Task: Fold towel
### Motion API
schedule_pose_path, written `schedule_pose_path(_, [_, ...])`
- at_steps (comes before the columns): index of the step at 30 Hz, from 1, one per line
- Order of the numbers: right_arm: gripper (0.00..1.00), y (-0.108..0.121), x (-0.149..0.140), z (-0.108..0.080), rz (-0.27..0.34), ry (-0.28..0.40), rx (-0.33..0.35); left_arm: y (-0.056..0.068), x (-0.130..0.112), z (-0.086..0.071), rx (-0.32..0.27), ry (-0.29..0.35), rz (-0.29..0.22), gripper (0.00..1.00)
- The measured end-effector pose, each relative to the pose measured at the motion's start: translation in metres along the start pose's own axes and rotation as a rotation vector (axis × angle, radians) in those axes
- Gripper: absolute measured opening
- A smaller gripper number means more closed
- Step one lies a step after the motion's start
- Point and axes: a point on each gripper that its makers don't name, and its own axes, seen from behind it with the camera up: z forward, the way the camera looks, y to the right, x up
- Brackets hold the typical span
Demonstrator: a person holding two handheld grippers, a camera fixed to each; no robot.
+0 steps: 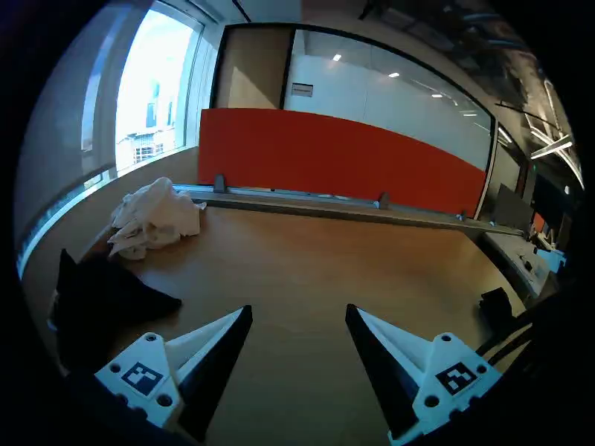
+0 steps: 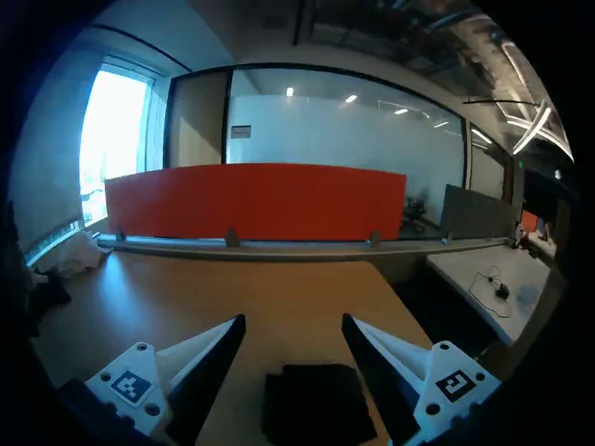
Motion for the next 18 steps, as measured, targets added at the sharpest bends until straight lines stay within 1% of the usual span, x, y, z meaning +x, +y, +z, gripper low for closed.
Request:
schedule_pose_path(5, [1.0,-0.021,0.022,0.003,0.016,0.065,0.024,0.001,0.009,0.001,0.002,0.037,0.005,0.93])
schedule_pose_path(12, [1.0,-0.057,0.048,0.008,0.014,0.144,0.059,0.002,0.022,0.002,0.006,0.085,0.011,0.93])
schedule_pose_path(18, [1.0,-0.083,0.056,0.012,0.031,0.173,0.067,-0.001,0.033,0.002,0.02,0.134,0.01,0.93])
